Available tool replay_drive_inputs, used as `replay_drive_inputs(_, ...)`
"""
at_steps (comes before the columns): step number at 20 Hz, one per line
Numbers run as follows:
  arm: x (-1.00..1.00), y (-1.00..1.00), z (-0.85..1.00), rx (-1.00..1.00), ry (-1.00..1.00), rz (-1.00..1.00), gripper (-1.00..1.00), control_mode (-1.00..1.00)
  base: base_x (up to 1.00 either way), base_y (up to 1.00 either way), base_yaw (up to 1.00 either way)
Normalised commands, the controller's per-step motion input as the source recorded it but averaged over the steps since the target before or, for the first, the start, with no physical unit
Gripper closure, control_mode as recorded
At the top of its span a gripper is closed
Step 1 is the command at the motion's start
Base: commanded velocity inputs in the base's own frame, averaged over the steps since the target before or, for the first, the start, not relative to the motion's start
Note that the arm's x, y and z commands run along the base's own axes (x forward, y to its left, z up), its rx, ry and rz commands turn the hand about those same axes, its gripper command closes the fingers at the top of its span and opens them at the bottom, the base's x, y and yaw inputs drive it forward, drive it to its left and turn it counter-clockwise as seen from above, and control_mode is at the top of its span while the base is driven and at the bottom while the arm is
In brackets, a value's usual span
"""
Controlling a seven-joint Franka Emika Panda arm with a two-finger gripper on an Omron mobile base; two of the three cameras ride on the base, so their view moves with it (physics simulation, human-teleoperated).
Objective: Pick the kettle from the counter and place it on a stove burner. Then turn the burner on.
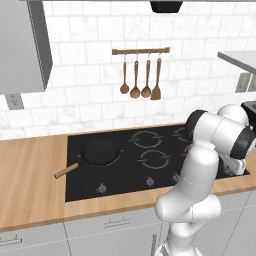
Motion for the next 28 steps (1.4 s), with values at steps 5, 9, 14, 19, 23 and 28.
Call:
replay_drive_inputs(5, -0.03, 0.00, -0.11, 0.00, 0.00, 0.18, 1.00, -1.00, 0.00, 0.00, 0.00)
replay_drive_inputs(9, -0.04, 0.00, -0.11, 0.00, 0.00, 0.18, 1.00, -1.00, 0.00, 0.00, 0.00)
replay_drive_inputs(14, -0.06, 0.00, -0.11, 0.00, 0.00, 0.17, 1.00, -1.00, 0.00, 0.00, 0.00)
replay_drive_inputs(19, -0.08, 0.00, -0.13, 0.00, 0.00, 0.17, 1.00, -1.00, 0.00, 0.00, 0.00)
replay_drive_inputs(23, -0.08, 0.00, -0.12, 0.00, 0.00, 0.16, 1.00, -1.00, 0.00, 0.00, 0.00)
replay_drive_inputs(28, -0.12, 0.00, -0.03, 0.00, 0.00, 0.11, 1.00, -1.00, 0.00, 0.00, 0.00)
